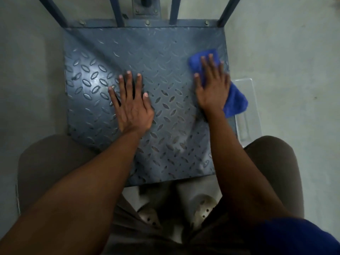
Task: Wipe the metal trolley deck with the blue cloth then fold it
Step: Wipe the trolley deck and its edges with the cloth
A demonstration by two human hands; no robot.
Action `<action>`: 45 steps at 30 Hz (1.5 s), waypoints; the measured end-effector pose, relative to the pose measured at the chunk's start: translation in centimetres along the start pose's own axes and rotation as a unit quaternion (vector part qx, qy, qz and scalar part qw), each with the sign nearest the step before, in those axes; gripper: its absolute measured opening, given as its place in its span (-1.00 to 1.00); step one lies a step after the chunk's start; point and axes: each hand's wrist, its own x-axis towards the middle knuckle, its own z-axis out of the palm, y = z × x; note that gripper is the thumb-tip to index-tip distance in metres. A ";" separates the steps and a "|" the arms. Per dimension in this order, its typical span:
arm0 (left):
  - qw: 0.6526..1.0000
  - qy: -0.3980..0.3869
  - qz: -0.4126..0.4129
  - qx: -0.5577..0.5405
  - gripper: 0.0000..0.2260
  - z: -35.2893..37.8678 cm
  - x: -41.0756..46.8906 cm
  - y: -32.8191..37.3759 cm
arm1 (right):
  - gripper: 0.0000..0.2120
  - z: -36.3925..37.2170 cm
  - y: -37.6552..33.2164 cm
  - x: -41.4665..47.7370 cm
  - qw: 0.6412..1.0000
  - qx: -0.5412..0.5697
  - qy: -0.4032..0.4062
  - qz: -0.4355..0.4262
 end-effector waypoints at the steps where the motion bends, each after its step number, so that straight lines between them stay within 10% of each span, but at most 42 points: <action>1: 1.000 0.001 0.000 0.001 -0.45 0.1 -0.4 0.1 | -0.42 0.0 -0.4 0.4 0.996 -0.005 0.020 0.085; 3: 1.000 0.007 0.000 0.001 -0.44 0.2 -0.9 0.5 | -0.41 0.2 -3.0 0.5 0.996 -0.031 0.010 0.089; 8: 0.999 0.032 0.000 -0.005 -0.41 0.1 -1.1 2.0 | -0.49 0.0 -5.4 2.9 0.903 -0.025 -0.124 -0.410; 13: 0.998 0.054 -0.006 -0.004 -0.40 0.2 -0.7 1.9 | -0.43 0.1 -6.6 7.3 0.998 -0.041 -0.046 -0.032; 18: 0.998 0.048 -0.031 0.014 -0.38 0.8 -0.8 1.8 | -0.48 2.0 -10.4 5.2 0.899 -0.032 -0.147 -0.411; 23: 0.998 0.058 -0.024 0.006 -0.37 0.4 1.0 2.6 | -0.46 1.9 -9.9 8.7 0.992 -0.025 -0.049 -0.111; 28: 0.996 0.067 -0.060 0.010 -0.37 1.1 2.9 1.7 | -0.51 3.3 -11.3 9.5 0.894 0.002 -0.114 -0.434; 32: 0.995 0.064 -0.077 0.006 -0.36 1.3 3.9 2.2 | -0.47 3.1 -8.4 11.7 0.991 -0.006 -0.022 -0.135; 37: 0.994 0.064 -0.090 0.012 -0.35 1.4 7.1 1.4 | -0.51 4.0 -8.9 12.1 0.890 -0.037 -0.085 -0.447; 41: 0.992 0.069 -0.107 0.023 -0.35 1.8 8.2 -0.2 | -0.49 5.4 -9.5 11.9 0.990 -0.009 -0.012 -0.139; 45: 0.990 0.072 -0.119 0.028 -0.35 1.7 10.3 -1.5 | -0.50 7.0 -12.0 11.2 0.900 -0.013 -0.071 -0.430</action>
